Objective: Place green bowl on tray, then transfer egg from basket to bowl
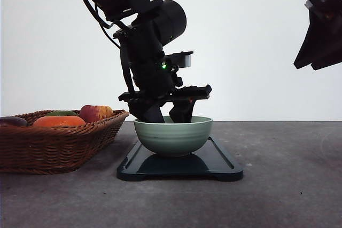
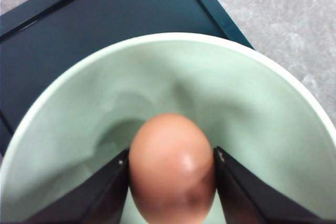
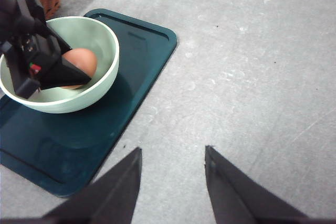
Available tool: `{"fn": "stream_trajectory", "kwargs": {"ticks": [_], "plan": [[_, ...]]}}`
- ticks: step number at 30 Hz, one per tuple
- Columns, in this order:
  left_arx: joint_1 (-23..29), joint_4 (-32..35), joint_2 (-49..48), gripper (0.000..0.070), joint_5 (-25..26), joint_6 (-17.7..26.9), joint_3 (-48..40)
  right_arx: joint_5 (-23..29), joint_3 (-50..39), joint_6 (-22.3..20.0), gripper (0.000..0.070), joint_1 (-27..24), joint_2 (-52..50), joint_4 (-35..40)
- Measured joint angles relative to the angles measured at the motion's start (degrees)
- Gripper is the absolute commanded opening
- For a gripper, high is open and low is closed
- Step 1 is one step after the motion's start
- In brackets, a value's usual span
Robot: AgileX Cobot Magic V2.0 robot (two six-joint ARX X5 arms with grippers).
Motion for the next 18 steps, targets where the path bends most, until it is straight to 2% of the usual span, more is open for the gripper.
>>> {"fn": "stream_trajectory", "kwargs": {"ticks": [7,18], "plan": [[-0.02,-0.62,0.0,0.048,0.0,1.16,0.19,0.0,0.0,0.02,0.0236,0.0,0.0,0.0],[-0.01,-11.33,-0.01,0.0476,0.03,1.19,9.73,0.0,0.0,-0.01,0.0236,0.0,0.0,0.0]]}}
